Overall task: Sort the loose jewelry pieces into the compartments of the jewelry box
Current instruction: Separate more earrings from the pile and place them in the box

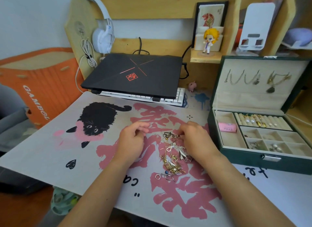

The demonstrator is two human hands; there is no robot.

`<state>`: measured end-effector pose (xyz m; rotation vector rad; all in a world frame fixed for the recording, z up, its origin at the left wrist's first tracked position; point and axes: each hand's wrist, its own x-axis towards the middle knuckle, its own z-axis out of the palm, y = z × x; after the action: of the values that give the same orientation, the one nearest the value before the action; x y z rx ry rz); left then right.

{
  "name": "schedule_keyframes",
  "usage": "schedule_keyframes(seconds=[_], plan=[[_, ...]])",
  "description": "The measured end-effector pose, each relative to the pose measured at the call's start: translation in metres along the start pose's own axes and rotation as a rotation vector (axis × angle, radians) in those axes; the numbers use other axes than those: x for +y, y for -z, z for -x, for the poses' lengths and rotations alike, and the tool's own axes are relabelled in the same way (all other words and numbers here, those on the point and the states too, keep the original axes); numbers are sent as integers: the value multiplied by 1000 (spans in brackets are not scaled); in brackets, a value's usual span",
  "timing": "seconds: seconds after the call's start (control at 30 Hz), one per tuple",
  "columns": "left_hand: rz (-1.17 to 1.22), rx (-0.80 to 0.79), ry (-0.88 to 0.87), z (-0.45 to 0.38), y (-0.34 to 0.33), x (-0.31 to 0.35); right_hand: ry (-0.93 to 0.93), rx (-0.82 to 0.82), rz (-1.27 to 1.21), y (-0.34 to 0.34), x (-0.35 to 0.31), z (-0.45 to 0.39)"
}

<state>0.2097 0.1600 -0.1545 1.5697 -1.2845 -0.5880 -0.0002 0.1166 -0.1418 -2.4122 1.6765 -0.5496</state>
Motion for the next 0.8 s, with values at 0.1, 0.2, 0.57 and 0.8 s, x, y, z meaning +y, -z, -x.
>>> schedule_keyframes(seconds=[0.1,0.2,0.57,0.8], plan=[[15,8,-19,1,1,-2,-49,25,-70,4,-3,1],[16,16,-34,3,0,0,-113,118,-278,18,-8,6],[477,-300,-185,18,-35,50,289,257,-433,47,-18,15],[409,-387,-141,22,-40,41,226,277,-470,47,-16,14]])
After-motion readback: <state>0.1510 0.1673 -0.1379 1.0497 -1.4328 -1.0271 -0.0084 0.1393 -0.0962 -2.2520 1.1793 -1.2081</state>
